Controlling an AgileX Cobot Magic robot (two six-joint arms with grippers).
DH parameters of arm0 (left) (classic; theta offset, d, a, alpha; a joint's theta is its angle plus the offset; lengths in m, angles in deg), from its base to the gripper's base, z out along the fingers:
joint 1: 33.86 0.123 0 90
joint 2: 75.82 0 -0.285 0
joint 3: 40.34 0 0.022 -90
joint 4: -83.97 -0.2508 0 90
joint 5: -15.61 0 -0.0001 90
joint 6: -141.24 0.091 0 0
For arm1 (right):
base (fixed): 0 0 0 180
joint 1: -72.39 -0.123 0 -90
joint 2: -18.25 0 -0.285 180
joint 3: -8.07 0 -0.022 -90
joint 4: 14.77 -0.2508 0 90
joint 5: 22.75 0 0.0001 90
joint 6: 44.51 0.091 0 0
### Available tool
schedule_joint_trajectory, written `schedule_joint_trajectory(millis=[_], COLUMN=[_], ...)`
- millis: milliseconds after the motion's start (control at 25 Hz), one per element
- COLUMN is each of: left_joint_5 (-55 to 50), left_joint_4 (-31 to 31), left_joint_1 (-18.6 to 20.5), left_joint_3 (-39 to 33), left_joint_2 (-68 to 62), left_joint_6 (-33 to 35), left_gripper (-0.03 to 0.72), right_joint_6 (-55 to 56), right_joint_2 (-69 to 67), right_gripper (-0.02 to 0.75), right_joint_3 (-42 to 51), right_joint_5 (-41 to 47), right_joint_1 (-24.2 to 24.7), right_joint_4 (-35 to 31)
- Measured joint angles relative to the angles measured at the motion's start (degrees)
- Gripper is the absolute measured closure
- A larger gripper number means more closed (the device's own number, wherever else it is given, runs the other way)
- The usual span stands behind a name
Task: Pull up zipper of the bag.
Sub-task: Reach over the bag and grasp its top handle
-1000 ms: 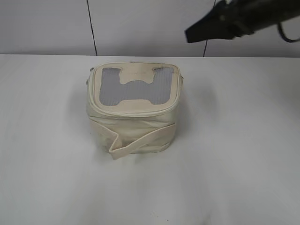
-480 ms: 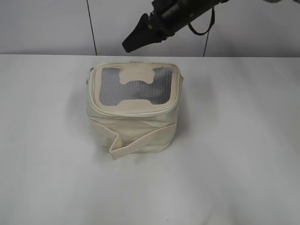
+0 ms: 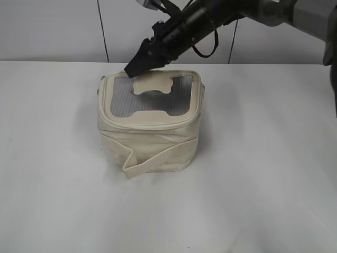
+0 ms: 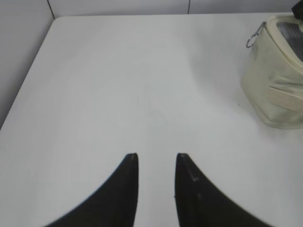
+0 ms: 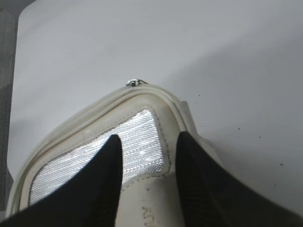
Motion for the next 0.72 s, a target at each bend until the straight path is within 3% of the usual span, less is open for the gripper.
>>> schedule_joint_trajectory(millis=[120, 240, 360, 600, 720], left_joint_5=[2.26, 9.06, 16.84, 25.71, 27.07], left_joint_4=[2.53, 11.99, 21.38, 35.3, 38.75], left_joint_1=[0.0, 0.0, 0.0, 0.0, 0.0], left_joint_3=[1.2, 2.61, 2.9, 2.96, 2.96], left_joint_2=[-5.42, -11.71, -17.83, -30.09, -31.95], left_joint_6=[1.68, 6.23, 13.04, 26.92, 30.3], left_gripper=[0.476, 0.476, 0.476, 0.476, 0.476], right_joint_6=[0.0, 0.05, -0.01, 0.04, 1.08], right_joint_2=[-0.58, -0.98, -0.98, -1.15, -1.69], right_gripper=[0.528, 0.67, 0.729, 0.705, 0.529], right_joint_3=[-0.12, -0.12, -0.17, -2.73, -7.04], right_joint_5=[-1.06, -1.77, -2.02, -1.03, 1.63], right_joint_1=[-0.18, -0.21, -0.21, -0.21, -0.21], right_joint_4=[0.91, 1.77, 2.29, 3.34, 4.4])
